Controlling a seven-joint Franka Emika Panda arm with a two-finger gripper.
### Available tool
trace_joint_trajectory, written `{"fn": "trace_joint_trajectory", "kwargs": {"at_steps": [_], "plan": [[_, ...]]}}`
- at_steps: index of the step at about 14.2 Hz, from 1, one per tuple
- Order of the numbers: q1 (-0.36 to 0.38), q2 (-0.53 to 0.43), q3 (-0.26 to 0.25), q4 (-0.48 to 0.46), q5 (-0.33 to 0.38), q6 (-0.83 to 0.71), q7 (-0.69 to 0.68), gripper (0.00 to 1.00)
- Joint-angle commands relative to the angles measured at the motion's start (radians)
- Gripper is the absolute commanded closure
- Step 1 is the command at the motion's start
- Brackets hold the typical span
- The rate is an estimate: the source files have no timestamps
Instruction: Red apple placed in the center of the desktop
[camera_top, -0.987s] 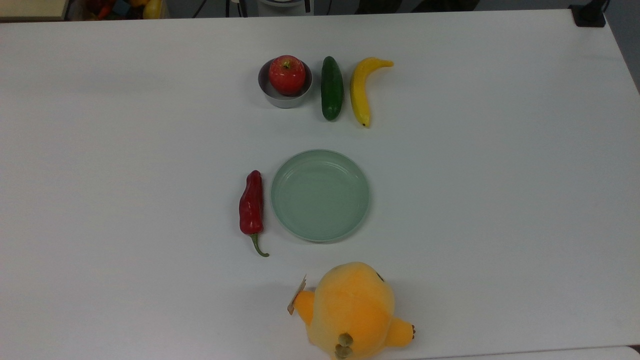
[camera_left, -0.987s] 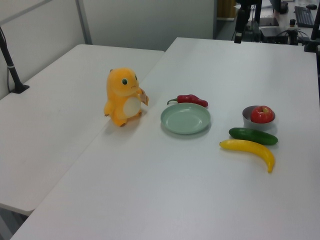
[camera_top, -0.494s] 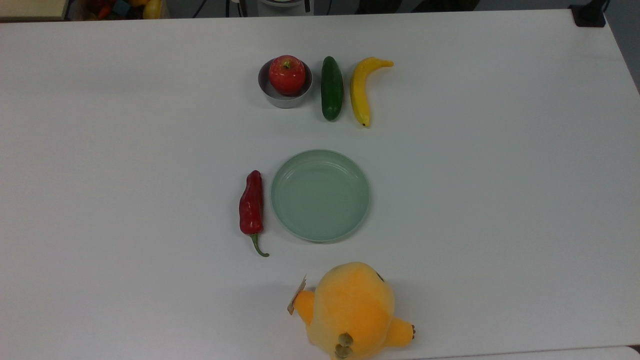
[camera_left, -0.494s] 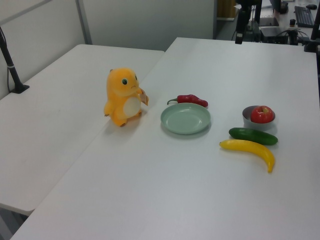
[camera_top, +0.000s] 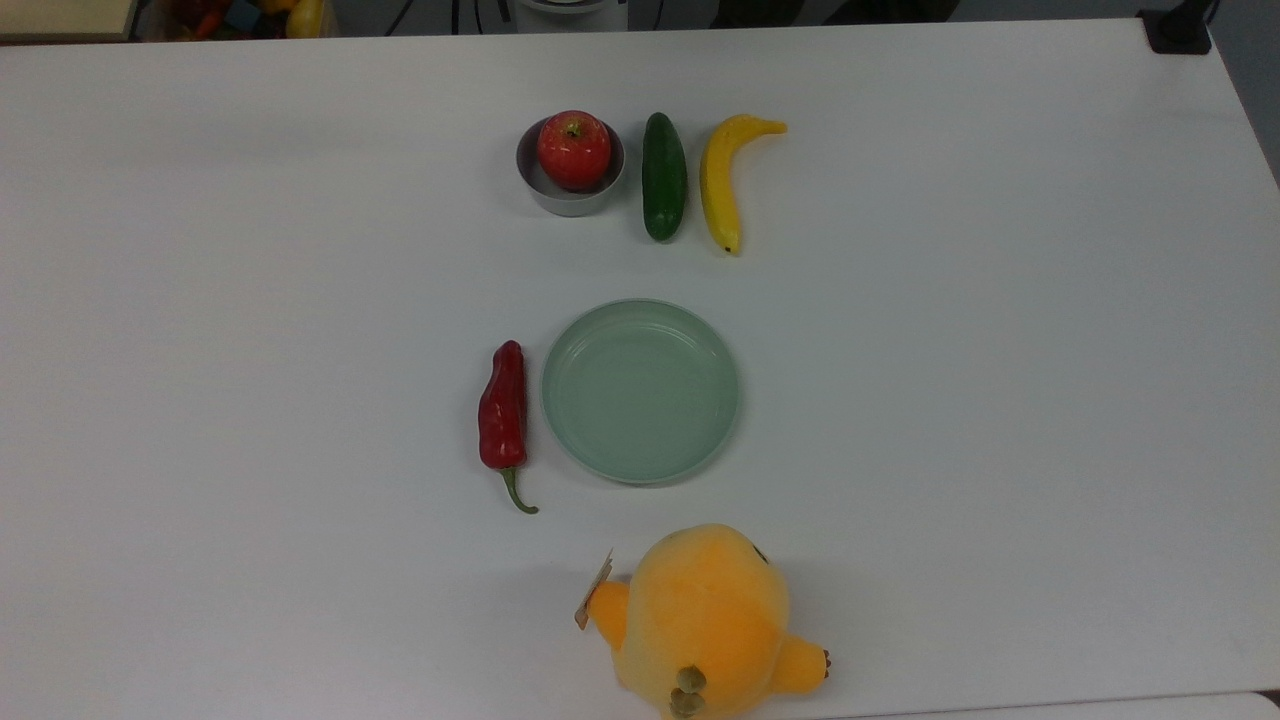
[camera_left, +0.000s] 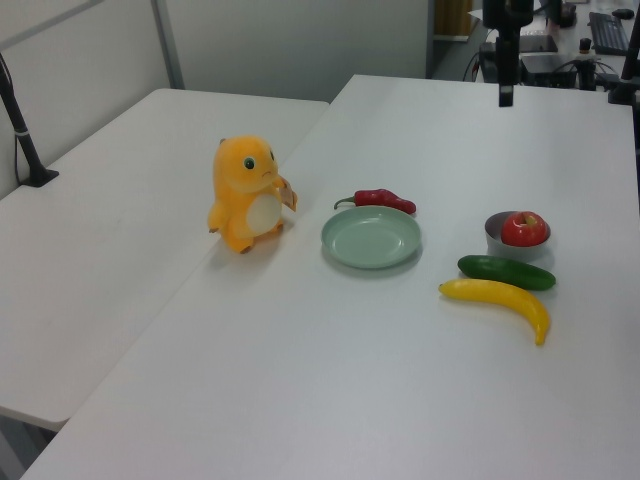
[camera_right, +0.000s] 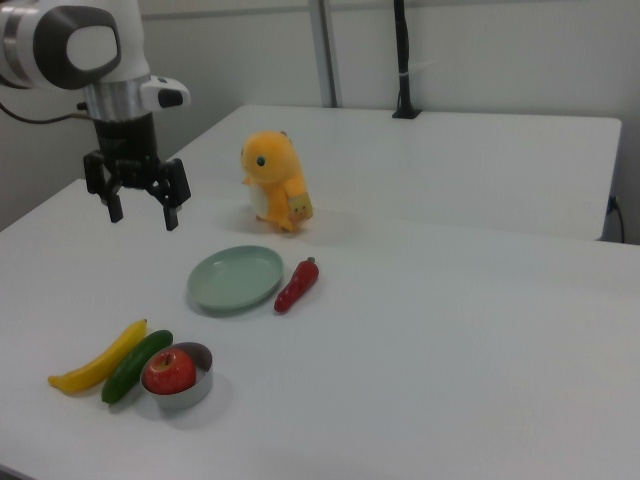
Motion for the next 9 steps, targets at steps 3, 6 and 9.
{"fn": "trace_joint_trajectory", "kwargs": {"at_steps": [3, 6, 9], "plan": [[0.006, -0.029, 0.01, -0.172, -0.007, -0.028, -0.035, 0.0], [0.005, -0.029, 0.027, -0.29, -0.016, 0.014, -0.047, 0.0], [0.006, -0.029, 0.038, -0.401, -0.045, 0.119, -0.049, 0.0]]}}
